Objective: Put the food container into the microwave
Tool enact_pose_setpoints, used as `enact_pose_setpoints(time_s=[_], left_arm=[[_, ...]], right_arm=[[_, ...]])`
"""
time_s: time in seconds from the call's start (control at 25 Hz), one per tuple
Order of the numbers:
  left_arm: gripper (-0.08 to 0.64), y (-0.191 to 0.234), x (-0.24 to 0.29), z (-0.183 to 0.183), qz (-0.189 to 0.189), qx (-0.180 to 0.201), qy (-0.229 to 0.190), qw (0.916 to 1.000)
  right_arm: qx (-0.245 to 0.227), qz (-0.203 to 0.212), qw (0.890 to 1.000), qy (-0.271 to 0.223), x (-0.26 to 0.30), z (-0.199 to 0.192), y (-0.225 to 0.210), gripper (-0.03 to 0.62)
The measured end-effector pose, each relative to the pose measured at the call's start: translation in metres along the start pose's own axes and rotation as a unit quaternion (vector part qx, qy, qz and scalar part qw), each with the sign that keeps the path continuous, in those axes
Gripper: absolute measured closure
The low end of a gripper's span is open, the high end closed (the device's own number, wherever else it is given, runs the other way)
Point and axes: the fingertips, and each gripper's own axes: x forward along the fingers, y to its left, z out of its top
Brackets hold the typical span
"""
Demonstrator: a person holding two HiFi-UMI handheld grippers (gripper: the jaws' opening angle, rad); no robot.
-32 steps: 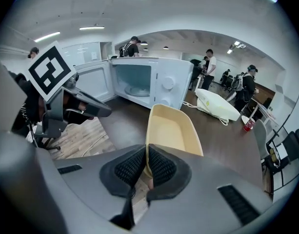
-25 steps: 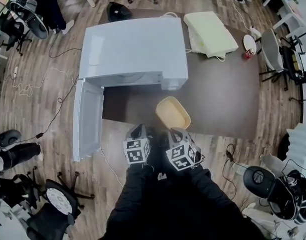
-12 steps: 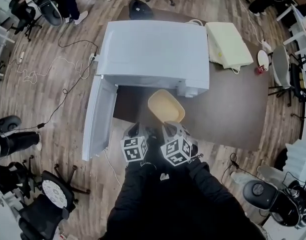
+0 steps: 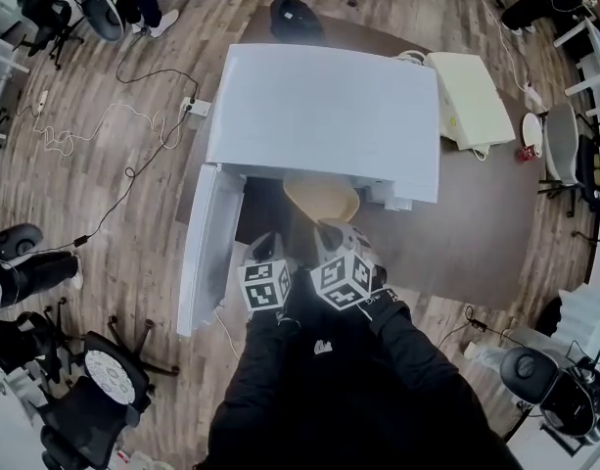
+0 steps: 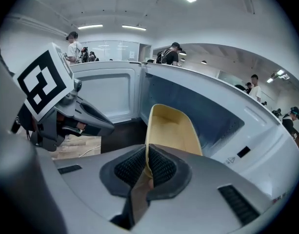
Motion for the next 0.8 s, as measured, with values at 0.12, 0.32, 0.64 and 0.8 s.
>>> enact_pose_setpoints(time_s=[0.12, 0.32, 0.64, 0.8], left_arm=[[0.526, 0.009, 0.010, 0.008, 0.000, -0.002, 0.001, 1.0000], [0.526, 0.020, 0.024, 0.017, -0.003, -0.005, 0.009, 0.9999], [0.526, 0.030, 0.035, 0.025, -0.005, -0.009, 0.016, 0.9998], [0.526, 0.035, 0.039, 0.026, -0.005, -0.013, 0.017, 0.9998]], right_arm=[[-0.010, -0.001, 1.000, 0.002, 0.019, 0.009, -0.011, 0.555], [-0.028, -0.007, 1.000, 0.005, 0.047, 0.026, -0.031, 0.555], [-0.049, -0.016, 0.999, 0.017, 0.079, 0.035, -0.049, 0.555], [-0.053, -0.018, 0.998, 0.020, 0.091, 0.035, -0.052, 0.555]])
